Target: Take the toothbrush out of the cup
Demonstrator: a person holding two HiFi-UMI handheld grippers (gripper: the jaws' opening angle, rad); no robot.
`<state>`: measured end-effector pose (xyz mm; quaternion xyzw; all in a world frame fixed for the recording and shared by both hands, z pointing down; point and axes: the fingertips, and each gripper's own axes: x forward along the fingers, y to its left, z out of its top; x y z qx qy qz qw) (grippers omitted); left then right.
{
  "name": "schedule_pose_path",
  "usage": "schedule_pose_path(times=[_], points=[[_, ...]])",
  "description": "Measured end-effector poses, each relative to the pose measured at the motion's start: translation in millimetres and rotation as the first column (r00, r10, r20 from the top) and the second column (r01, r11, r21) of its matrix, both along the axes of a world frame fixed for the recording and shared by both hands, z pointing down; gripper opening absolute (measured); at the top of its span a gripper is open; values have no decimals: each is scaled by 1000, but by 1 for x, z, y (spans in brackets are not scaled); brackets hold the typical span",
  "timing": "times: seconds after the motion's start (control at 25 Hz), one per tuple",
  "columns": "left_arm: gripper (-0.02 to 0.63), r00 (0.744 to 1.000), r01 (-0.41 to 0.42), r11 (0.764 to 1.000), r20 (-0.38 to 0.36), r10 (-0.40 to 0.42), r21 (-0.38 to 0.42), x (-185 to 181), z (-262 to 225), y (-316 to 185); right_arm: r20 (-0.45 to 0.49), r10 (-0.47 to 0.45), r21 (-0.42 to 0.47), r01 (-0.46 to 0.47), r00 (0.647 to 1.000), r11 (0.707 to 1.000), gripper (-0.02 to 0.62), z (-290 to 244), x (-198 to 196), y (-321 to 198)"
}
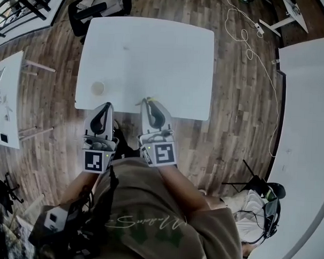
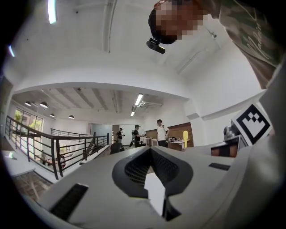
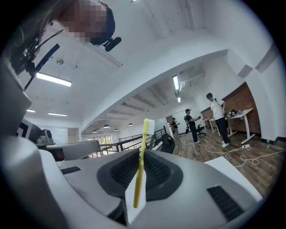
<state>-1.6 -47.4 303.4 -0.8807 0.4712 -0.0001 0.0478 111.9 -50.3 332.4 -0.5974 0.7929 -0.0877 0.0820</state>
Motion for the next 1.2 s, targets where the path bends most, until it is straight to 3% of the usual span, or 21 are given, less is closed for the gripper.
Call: schedule_pose_path(times=[0.28, 0.44, 0.6, 0.72, 0.96, 1.2], points=[[11, 998, 58, 998, 0, -58, -10, 64, 1, 16, -18, -85, 38, 85, 996, 996, 28, -7, 55, 12], [11, 998, 64, 997, -28, -65, -38, 84, 6, 10, -7, -106, -4, 106, 994, 994, 28, -2, 68, 18], [11, 1000, 1, 995, -29, -4, -96, 100, 16, 9, -10, -60, -9, 60, 998, 998, 28, 3, 77, 20], [11, 999, -32, 996, -34, 29, -85, 109, 15, 10, -14, -34, -20, 34, 999, 999, 26, 8, 84, 23], [11, 999, -16, 998, -33, 15, -55, 111, 35, 9, -20, 5, -4, -5, 1000, 1000, 29, 19, 101, 23], [11, 998, -59, 997, -11, 59, -40, 121, 50, 7, -50, 0, -20, -1, 999, 1000, 29, 44, 109, 21]])
